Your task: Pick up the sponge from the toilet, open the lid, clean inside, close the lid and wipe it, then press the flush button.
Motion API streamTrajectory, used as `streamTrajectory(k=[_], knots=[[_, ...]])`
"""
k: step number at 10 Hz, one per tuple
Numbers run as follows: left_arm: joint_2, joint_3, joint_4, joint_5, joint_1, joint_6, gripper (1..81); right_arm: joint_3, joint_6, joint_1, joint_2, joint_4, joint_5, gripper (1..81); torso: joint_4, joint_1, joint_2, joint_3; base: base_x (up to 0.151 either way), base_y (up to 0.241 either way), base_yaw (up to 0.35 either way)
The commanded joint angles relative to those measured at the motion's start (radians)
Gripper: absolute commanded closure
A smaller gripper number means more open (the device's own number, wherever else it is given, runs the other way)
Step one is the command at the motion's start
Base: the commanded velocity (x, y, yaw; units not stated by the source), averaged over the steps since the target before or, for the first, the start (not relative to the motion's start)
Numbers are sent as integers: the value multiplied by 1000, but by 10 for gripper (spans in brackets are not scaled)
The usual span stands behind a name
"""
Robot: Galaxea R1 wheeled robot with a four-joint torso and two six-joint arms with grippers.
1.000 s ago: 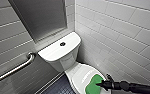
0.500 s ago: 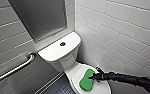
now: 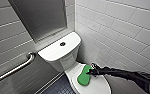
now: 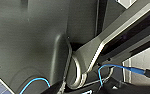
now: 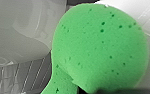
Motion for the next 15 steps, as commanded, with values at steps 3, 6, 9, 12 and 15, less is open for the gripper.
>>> streamTrajectory(k=[3,6,9,12,15], knots=[[-24,21,-1,68,12,-1,10,-175,5,120,110,-11,-4,811,0,0,0,0,0,0,0],[-22,21,1,68,12,-1,10,-270,3,66,161,-17,-7,811,0,0,0,0,0,0,0],[-22,21,1,68,12,-1,10,-263,5,-12,108,4,-5,811,0,0,0,0,0,0,0],[-15,21,6,66,12,1,10,-43,6,-73,-56,15,68,811,0,0,0,0,0,0,0],[-19,21,6,66,12,2,10,27,11,-124,-130,15,82,811,0,0,0,0,0,0,0]])
